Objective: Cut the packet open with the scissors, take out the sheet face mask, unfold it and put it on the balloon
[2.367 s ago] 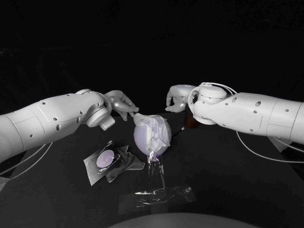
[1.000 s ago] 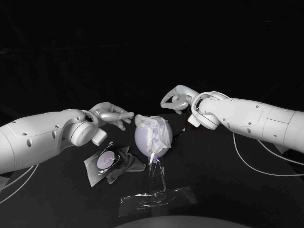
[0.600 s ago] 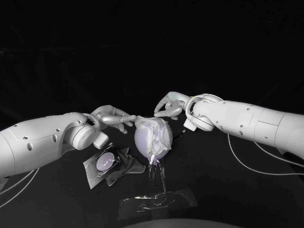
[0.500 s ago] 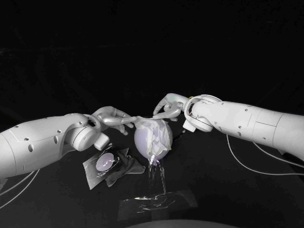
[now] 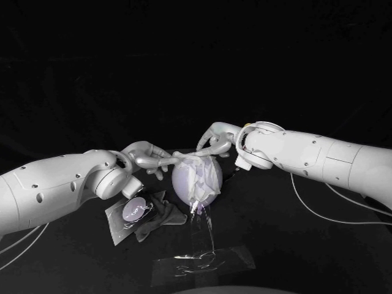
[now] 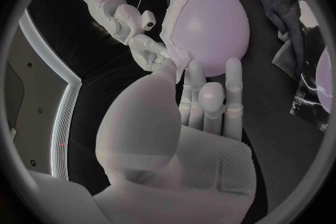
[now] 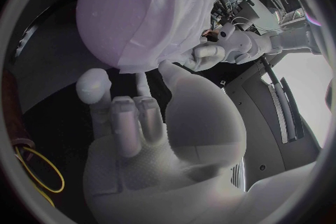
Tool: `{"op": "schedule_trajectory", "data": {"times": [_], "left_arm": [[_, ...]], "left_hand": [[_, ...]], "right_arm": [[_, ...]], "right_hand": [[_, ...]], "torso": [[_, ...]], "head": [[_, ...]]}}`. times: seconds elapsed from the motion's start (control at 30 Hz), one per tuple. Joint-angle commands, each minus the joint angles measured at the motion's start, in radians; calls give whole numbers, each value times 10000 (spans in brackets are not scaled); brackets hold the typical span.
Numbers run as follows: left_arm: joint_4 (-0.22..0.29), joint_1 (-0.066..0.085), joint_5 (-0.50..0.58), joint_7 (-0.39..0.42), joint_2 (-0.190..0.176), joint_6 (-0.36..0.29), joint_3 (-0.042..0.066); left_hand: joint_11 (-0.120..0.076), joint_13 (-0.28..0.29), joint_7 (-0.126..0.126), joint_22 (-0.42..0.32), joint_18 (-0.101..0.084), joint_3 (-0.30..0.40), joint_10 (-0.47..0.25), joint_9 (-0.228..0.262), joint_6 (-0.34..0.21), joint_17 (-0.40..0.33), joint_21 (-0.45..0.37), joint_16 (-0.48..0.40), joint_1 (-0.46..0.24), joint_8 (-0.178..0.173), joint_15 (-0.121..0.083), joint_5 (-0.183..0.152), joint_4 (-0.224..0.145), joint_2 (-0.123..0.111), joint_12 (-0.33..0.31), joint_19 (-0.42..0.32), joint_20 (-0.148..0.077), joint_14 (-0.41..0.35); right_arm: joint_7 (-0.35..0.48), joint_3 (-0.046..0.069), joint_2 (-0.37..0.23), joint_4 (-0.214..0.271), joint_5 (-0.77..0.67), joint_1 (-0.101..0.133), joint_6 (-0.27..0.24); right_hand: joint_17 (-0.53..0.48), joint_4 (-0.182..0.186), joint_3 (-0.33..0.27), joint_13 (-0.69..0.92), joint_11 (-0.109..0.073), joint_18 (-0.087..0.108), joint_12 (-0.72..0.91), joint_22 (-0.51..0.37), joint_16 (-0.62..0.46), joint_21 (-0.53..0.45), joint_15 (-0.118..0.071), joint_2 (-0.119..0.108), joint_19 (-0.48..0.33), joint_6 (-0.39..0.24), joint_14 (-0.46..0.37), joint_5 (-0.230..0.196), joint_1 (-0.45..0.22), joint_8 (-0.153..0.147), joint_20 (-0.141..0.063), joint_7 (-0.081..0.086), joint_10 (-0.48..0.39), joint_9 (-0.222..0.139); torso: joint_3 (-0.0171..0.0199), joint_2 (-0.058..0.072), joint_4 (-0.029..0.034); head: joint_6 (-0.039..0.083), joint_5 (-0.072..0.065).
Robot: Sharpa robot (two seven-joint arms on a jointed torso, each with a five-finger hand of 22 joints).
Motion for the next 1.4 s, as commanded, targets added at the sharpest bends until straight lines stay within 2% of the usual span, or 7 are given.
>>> {"op": "schedule_trajectory", "data": {"times": [0.03, 0.37, 0.93, 1.17, 1.23, 1.27, 1.4], "left_arm": [[104, 11, -453, -79, -30, -88, 23], [245, 15, -556, -3, -73, -210, 39], [252, 24, -286, 67, 136, -532, 45], [210, 25, -87, 76, 157, -768, 46], [210, 25, -69, 43, 137, -769, 46], [212, 26, -64, 27, 122, -766, 46], [225, 26, -17, -35, 29, -841, 46]], "left_hand": [[-80, 380, -59, 103, 114, -31, -232, -8, 227, 540, 146, 229, 338, 121, -34, 26, -77, 76, 510, 8, -40, 235], [-232, 776, -190, 356, 121, 1009, -661, -32, 676, 1097, 520, 452, 1786, 380, -197, 30, -528, 766, 970, -16, -174, 511], [-151, 866, -80, 641, 117, 1850, -665, -27, 429, 1271, 911, 520, 1822, 471, -125, 29, -485, 747, 1089, -175, -275, 629], [-161, 845, -49, 879, 116, 2811, -531, 172, 385, 1472, 1251, 584, 1668, 756, -127, 30, -598, 426, 1070, -285, -375, 762], [-156, 865, -54, 980, 120, 3308, -503, 238, 400, 1601, 1399, 626, 1580, 848, -131, 41, -693, 222, 1098, -326, -417, 838], [-154, 904, -127, 1136, 104, 4087, -466, 302, 328, 1645, 1627, 652, 1264, 909, -42, 43, -799, -190, 1155, -402, -470, 885], [-145, 947, -57, 1243, 116, 4845, -425, 439, 377, 1687, 1793, 667, 851, 1091, -125, 27, -1020, -348, 1223, -473, -484, 922]], "right_arm": [[-110, -7, 21, -14, -223, -1, 378], [9, -4, -65, 77, -242, 21, 531], [335, 4, -145, 341, -128, 40, -184], [309, 6, -192, 465, -142, 48, -888], [201, 7, -209, 504, -254, 49, -1140], [143, 7, -218, 518, -306, 49, -1252], [-196, 8, -261, 563, -572, 50, -1757]], "right_hand": [[2627, 6, -55, 2627, 44, -142, 35, 317, 35, 114, -32, 233, 124, 333, 1079, -42, 149, 66, -4, 4, 1096, 29], [2627, -482, 440, 2627, -338, -140, 35, 453, 35, 253, -305, 886, 174, 1438, 1079, -37, 1107, 662, -123, -456, 1096, 281], [2627, -747, 644, 2627, -521, -194, 35, 625, 35, 517, -494, 937, 303, 1679, 1079, -37, 1276, 1012, -289, -643, 1096, 498], [2627, -846, 741, 2627, -551, -204, 35, 666, 35, 566, -525, 922, 333, 1715, 1079, -36, 1317, 1123, -327, -671, 1096, 571], [2627, -861, 763, 2627, -556, -207, 35, 677, 35, 584, -531, 923, 344, 1726, 1079, -36, 1321, 1147, -334, -676, 1096, 588], [2627, -861, 763, 2627, -556, -207, 35, 677, 35, 584, -531, 923, 344, 1726, 1079, -36, 1321, 1147, -334, -676, 1096, 588], [2627, -920, 848, 2627, -573, -231, 35, 738, 35, 718, -550, 931, 421, 1749, 1079, -35, 1339, 1224, -359, -690, 1096, 648]], "torso": [[-13, 59, 11], [-14, 87, 4], [-13, 130, -5], [-10, 137, -2], [-14, 145, -2], [-14, 145, -2], [-22, 160, 2]], "head": [[-31, -5], [-20, 14], [-34, 30], [-23, 10], [-25, 5], [-25, 2], [-10, -20]]}}
